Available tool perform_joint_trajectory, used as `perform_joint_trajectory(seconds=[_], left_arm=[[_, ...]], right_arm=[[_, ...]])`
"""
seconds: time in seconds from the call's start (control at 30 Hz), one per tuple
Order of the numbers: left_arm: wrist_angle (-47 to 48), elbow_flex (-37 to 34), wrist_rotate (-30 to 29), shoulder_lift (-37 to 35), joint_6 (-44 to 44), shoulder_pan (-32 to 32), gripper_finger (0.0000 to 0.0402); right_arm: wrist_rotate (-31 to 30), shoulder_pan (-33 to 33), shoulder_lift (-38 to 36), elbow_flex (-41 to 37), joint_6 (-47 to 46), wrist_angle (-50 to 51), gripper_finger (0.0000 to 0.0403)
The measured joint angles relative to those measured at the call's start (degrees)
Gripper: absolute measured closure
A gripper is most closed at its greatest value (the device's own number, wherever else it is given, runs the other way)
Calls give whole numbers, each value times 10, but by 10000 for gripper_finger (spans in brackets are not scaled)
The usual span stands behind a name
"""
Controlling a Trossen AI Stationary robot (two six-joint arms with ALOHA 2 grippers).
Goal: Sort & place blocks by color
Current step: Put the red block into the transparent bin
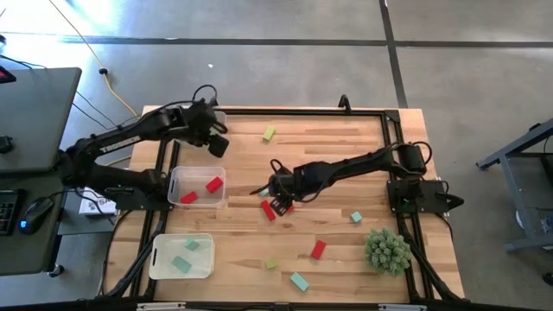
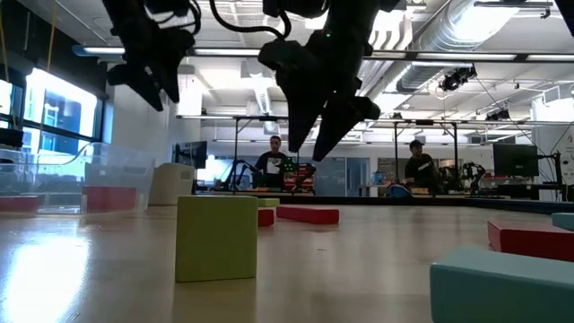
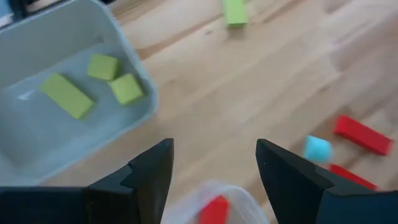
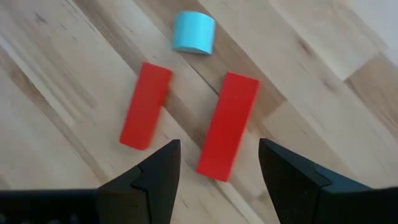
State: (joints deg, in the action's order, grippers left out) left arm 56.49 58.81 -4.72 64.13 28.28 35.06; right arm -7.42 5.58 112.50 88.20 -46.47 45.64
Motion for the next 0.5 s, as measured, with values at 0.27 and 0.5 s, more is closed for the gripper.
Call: perform_joint_trajectory(seconds=[0.27,0.5], left_arm=[[13,0,2,-45,68,-84,183],[12,0,2,-60,115,-149,183]], right_arm=[[-6,1,31,0,-26,-6,198],[15,5,62,0,-30,-11,198]])
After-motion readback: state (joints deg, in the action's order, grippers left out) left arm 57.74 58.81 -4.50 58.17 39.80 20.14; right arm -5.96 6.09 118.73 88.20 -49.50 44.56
